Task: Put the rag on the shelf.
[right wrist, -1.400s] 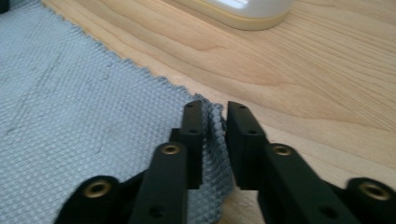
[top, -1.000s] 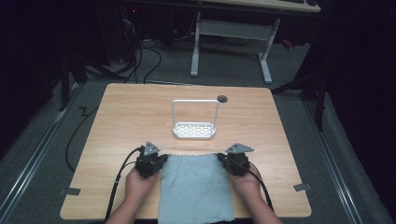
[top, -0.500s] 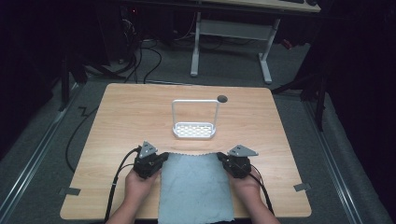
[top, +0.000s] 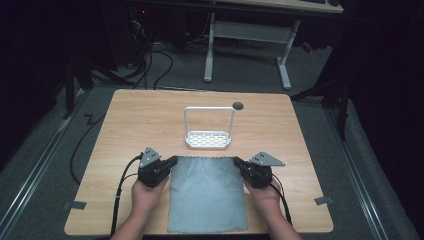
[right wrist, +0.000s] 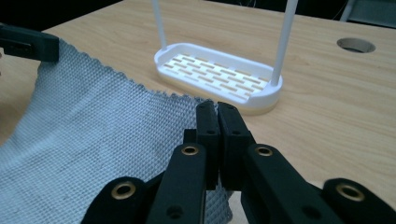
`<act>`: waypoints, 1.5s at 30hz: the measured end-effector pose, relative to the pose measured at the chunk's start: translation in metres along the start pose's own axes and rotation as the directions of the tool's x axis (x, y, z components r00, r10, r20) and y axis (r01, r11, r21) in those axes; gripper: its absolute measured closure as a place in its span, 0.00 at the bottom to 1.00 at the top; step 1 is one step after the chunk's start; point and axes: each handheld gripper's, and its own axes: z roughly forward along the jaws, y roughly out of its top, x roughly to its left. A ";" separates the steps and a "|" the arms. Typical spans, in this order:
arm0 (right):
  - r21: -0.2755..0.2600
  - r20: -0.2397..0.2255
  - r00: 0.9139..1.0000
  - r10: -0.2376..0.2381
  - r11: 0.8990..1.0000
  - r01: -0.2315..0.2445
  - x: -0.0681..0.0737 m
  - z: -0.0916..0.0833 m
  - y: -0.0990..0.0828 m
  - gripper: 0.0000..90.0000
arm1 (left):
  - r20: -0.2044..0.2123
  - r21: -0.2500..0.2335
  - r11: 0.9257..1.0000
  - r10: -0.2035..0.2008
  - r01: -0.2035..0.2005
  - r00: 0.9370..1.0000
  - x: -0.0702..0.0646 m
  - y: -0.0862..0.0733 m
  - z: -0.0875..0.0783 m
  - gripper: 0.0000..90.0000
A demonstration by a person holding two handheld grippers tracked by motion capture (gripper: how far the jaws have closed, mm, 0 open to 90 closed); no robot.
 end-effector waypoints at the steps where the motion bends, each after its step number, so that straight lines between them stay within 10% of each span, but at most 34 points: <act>1: -0.004 0.001 1.000 0.005 1.000 -0.005 -0.002 0.002 0.002 0.99 | -0.006 -0.001 1.000 0.009 -0.009 1.000 0.000 0.002 0.001 1.00; 19: -0.190 0.034 0.999 -0.008 0.982 0.014 -0.007 -0.029 0.056 0.99 | -0.004 -0.177 0.983 0.058 -0.058 0.998 -0.015 0.064 -0.026 1.00; 45: -0.325 0.057 0.998 -0.040 0.944 0.057 -0.005 -0.056 0.123 0.99 | -0.054 -0.296 0.948 0.104 -0.115 0.993 -0.013 0.129 -0.053 1.00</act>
